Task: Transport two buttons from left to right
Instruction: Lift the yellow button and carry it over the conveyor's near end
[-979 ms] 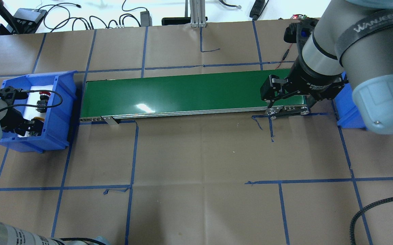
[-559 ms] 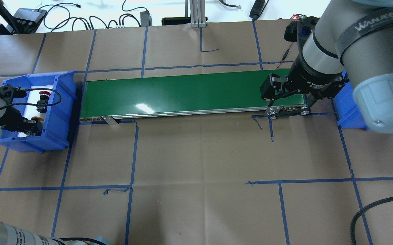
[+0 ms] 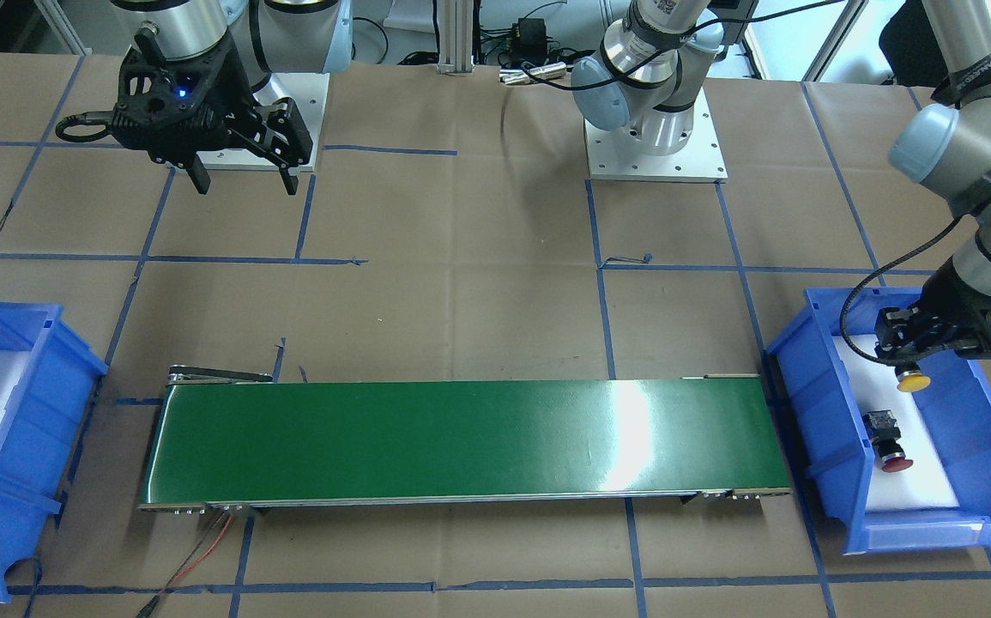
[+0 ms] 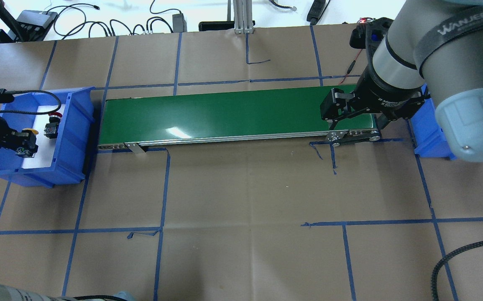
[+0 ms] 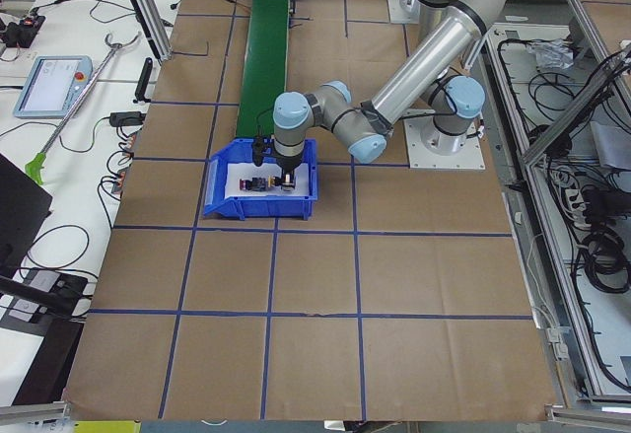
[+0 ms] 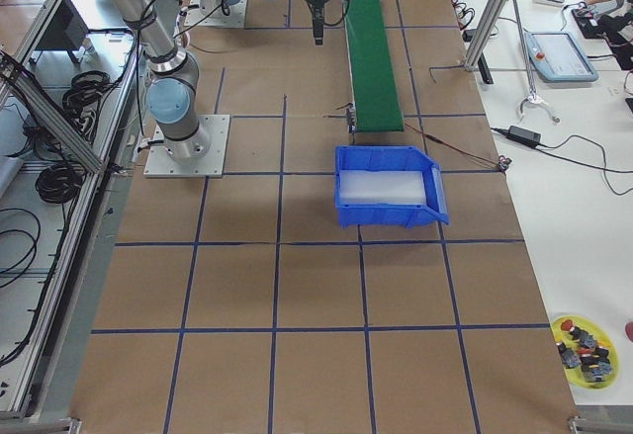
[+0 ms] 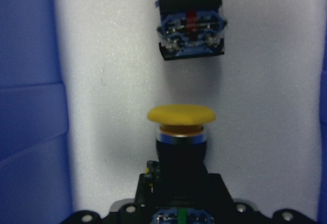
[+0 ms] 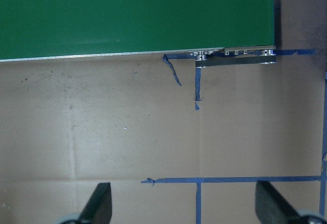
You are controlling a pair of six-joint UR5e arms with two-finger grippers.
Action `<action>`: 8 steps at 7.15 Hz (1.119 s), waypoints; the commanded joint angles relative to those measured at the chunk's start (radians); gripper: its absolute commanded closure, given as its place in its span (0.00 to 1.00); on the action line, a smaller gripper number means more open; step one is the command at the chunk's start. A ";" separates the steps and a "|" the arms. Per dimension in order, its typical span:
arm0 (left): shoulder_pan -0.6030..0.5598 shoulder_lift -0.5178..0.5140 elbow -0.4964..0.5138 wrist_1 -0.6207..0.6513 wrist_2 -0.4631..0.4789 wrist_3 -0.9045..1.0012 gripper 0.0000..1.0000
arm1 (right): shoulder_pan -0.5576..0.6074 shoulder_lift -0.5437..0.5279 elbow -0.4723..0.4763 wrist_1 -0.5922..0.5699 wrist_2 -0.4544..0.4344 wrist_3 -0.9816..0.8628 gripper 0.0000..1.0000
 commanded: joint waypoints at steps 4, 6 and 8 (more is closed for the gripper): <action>-0.018 0.092 0.248 -0.388 0.000 -0.002 0.99 | 0.000 0.009 -0.005 0.002 -0.001 0.000 0.00; -0.123 0.067 0.370 -0.503 0.005 -0.054 0.99 | 0.000 0.012 -0.006 0.002 -0.001 0.000 0.00; -0.232 0.037 0.386 -0.506 0.008 -0.163 0.99 | 0.000 0.014 -0.006 0.002 -0.001 0.000 0.00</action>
